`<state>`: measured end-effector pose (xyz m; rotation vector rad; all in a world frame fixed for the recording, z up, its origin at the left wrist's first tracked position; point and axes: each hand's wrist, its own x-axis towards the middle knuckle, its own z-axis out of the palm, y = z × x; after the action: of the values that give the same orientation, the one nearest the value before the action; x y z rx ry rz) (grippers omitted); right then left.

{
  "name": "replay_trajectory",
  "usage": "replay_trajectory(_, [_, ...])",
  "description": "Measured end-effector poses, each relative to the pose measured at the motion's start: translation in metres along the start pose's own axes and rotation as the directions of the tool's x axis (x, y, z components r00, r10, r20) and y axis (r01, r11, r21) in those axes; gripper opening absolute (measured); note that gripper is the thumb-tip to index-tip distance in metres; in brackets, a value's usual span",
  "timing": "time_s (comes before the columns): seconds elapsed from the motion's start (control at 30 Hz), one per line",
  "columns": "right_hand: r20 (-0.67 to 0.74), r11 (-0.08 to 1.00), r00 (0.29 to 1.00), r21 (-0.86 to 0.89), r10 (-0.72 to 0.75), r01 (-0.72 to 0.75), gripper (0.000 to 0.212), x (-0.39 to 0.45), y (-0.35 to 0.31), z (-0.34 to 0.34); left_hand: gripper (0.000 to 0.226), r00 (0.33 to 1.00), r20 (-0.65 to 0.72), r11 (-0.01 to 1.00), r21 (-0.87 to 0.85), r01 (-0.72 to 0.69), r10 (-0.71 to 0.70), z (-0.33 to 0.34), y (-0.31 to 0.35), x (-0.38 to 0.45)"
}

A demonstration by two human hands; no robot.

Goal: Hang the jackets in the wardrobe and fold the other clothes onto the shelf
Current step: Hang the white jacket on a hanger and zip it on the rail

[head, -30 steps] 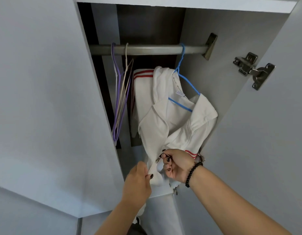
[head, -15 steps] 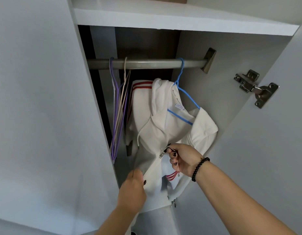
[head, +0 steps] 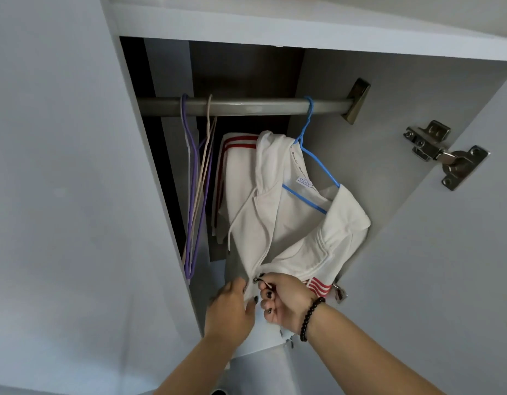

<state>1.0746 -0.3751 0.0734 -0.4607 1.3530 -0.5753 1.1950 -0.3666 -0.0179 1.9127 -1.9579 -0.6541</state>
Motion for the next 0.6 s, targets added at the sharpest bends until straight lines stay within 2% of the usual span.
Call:
replay_trajectory(0.13, [0.040, 0.995, 0.996, -0.061, 0.086, -0.083, 0.035, 0.006, 0.029, -0.001, 0.005, 0.998, -0.037, 0.998, -0.032, -0.055, 0.053, 0.003, -0.002, 0.008])
replay_trajectory(0.37, [-0.025, 0.960, 0.976, -0.172, 0.218, -0.219, 0.036, 0.020, 0.062, -0.012, 0.023, 0.987, -0.039, 0.977, -0.142, -0.161, 0.157, 0.021, -0.031, -0.011])
replay_trajectory(0.6, [-0.054, 0.897, 0.950, -0.318, 0.307, -0.308, 0.039, 0.027, 0.087, -0.008, 0.016, 0.987, -0.038, 0.957, -0.245, -0.159, 0.154, 0.025, -0.045, -0.034])
